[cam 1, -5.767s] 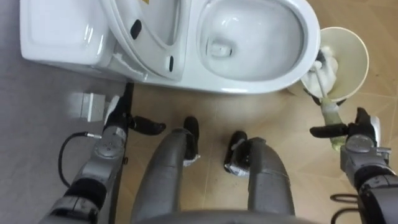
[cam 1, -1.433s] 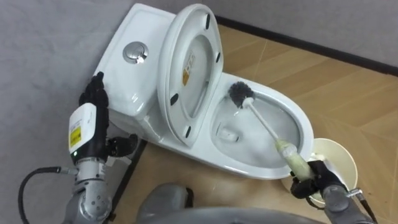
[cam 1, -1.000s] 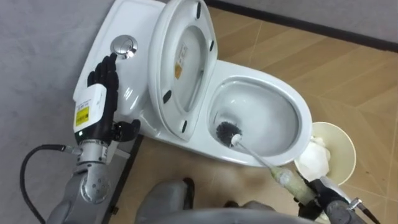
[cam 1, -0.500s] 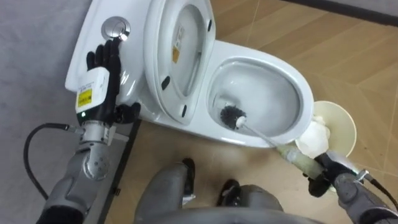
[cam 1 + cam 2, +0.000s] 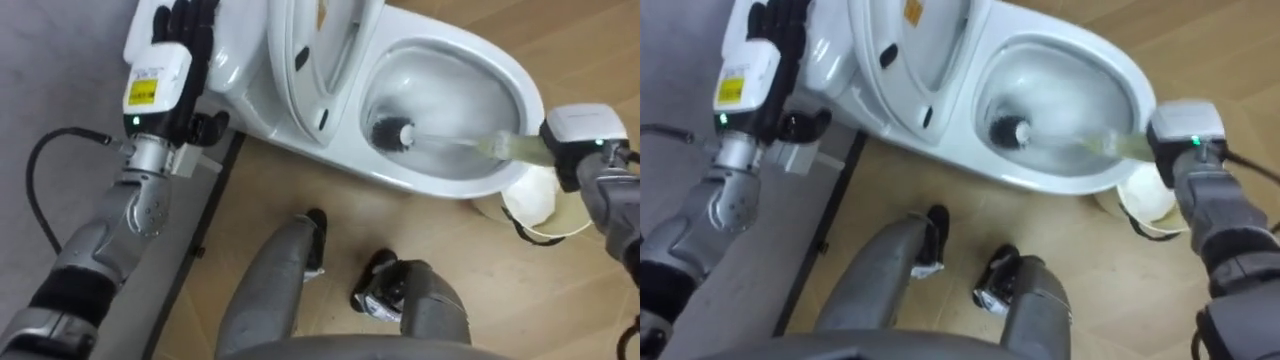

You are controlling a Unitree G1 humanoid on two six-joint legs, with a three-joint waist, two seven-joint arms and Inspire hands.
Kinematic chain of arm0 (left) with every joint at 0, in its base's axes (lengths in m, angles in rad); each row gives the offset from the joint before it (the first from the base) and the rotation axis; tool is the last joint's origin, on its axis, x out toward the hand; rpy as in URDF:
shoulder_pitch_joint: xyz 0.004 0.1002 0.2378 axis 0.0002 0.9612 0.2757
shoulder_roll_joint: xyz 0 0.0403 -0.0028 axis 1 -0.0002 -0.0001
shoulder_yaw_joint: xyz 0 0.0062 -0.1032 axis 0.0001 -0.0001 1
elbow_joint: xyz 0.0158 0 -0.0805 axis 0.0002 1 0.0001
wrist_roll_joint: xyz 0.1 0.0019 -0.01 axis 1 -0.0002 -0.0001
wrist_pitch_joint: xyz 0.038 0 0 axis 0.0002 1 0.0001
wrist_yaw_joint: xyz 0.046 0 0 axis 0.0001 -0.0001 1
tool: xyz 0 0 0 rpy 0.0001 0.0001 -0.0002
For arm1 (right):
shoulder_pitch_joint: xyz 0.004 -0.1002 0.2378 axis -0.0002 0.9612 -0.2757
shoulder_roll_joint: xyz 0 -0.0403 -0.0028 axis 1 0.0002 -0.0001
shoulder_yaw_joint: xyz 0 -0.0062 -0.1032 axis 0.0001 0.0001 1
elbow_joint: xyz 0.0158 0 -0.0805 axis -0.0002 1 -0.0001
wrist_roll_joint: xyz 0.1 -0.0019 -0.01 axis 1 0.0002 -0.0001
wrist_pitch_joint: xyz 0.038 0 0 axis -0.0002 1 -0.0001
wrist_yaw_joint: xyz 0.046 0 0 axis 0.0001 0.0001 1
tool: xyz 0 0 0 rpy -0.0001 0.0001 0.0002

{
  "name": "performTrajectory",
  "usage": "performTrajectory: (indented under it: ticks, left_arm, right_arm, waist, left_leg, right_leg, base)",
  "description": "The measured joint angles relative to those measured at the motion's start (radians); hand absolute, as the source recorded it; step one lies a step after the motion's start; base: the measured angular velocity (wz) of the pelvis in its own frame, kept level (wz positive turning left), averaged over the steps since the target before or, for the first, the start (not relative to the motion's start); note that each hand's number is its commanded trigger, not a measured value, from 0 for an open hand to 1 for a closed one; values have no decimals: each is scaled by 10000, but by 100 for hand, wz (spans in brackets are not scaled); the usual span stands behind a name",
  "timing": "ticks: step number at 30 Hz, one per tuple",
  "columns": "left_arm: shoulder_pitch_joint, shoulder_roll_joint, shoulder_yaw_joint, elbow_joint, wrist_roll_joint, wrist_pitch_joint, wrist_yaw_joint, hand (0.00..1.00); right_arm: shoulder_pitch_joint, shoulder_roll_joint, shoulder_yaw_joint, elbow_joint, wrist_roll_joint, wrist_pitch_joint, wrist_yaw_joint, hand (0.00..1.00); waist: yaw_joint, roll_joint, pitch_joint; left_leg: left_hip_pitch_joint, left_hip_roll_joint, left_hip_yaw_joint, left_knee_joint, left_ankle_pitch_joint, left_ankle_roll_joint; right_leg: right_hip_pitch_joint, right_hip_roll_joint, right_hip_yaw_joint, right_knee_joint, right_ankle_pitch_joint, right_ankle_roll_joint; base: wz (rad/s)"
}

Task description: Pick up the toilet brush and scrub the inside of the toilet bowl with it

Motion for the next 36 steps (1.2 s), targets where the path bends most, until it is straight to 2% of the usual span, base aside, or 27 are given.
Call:
performTrajectory:
  ticks: [1,3,7,10,14,18,20,21,26,28,30,32,33,35,36]
  left_arm:
    - [-77,0,-45,-108,3,-2,50,0]
    - [-25,16,-45,-287,3,6,156,0]
    - [132,282,-66,-617,-46,81,365,0]
    - [318,313,-65,-945,-74,520,417,0]
    - [365,347,-59,-1079,-161,910,428,0]
    - [570,345,91,-1254,-206,1160,461,0]
    - [621,343,83,-1390,-91,1475,481,0]
    - [656,344,82,-1490,12,1677,467,0]
    - [703,338,79,-1449,-102,2054,397,0]
    - [751,321,69,-1218,-132,2076,396,0]
    - [777,300,61,-1019,-122,2081,387,0]
    - [729,252,42,-794,-192,2111,325,0]
    - [738,253,1,-763,-199,2111,276,0]
    - [743,251,-91,-779,-209,2177,179,0]
    - [777,252,-103,-778,-210,2179,176,0]
  right_arm:
    - [-215,-23,35,-18,31,193,-2,100]
    - [-507,-97,38,-35,201,311,-20,100]
    - [-820,-188,70,1,1989,561,-36,100]
    - [-1096,-272,68,356,3446,535,-216,100]
    - [-1374,-284,-167,1236,5829,556,-606,100]
    - [-1372,-285,-607,1326,6752,593,-773,100]
    - [-1362,-283,-604,1469,7034,651,-823,100]
    - [-1359,-277,-604,1488,7012,670,-823,100]
    - [-1104,-231,-595,1130,6242,751,-827,100]
    - [-926,-227,-507,976,5622,774,-828,100]
    - [-761,-227,-405,653,4850,933,-812,100]
    - [-526,-220,69,-55,3845,1209,-540,100]
    - [-438,-216,214,-200,3547,1252,-463,100]
    - [-67,-210,721,-850,2356,1739,-86,100]
    - [35,-205,738,-1040,2182,1849,-19,100]
  waist:
    - [110,-16,9]
    - [147,-78,32]
    - [111,-200,106]
    - [98,-237,129]
    - [65,-295,164]
    - [-126,-290,161]
    - [-212,-285,159]
    - [-223,-274,153]
    - [-247,-200,132]
    - [-195,-58,147]
    - [-121,185,144]
    - [0,535,132]
    - [73,602,120]
    - [263,766,62]
    - [273,796,42]
  left_leg:
    - [-103,1,-4,9,3,3]
    - [-227,-70,-2,12,7,11]
    - [-309,-161,12,-13,5,18]
    - [-361,-197,14,-21,9,11]
    - [-365,-226,134,-44,12,14]
    - [-426,-239,169,-47,39,43]
    - [-419,-259,217,-11,54,68]
    - [-420,-259,227,54,54,69]
    - [-382,-249,232,125,63,87]
    - [-315,-235,218,144,50,106]
    - [-310,-202,210,156,23,135]
    - [-319,-167,205,134,28,134]
    - [-318,-142,209,108,34,126]
    - [-320,-62,244,85,38,117]
    - [-319,-50,245,87,39,114]
  right_leg:
    - [-107,0,4,13,1,-1]
    - [-271,-74,21,131,-22,1]
    - [-404,-196,3,283,-117,7]
    - [-509,-216,85,352,-153,-8]
    - [-613,-290,193,480,-218,0]
    - [-700,-337,191,506,-219,1]
    - [-705,-398,194,590,-250,21]
    - [-715,-407,199,607,-253,23]
    - [-658,-415,175,629,-252,24]
    - [-561,-391,162,601,-245,35]
    - [-524,-372,133,598,-235,46]
    - [-521,-315,123,507,-178,40]
    - [-524,-280,136,455,-139,30]
    - [-523,-193,149,347,-85,1]
    - [-516,-179,141,317,-82,-3]
  base:
    - [3]
    - [5]
    - [5]
    - [1]
    - [-3]
    - [0]
    - [2]
    - [0]
    - [0]
    - [0]
    - [0]
    - [-7]
    - [-14]
    - [-10]
    - [0]
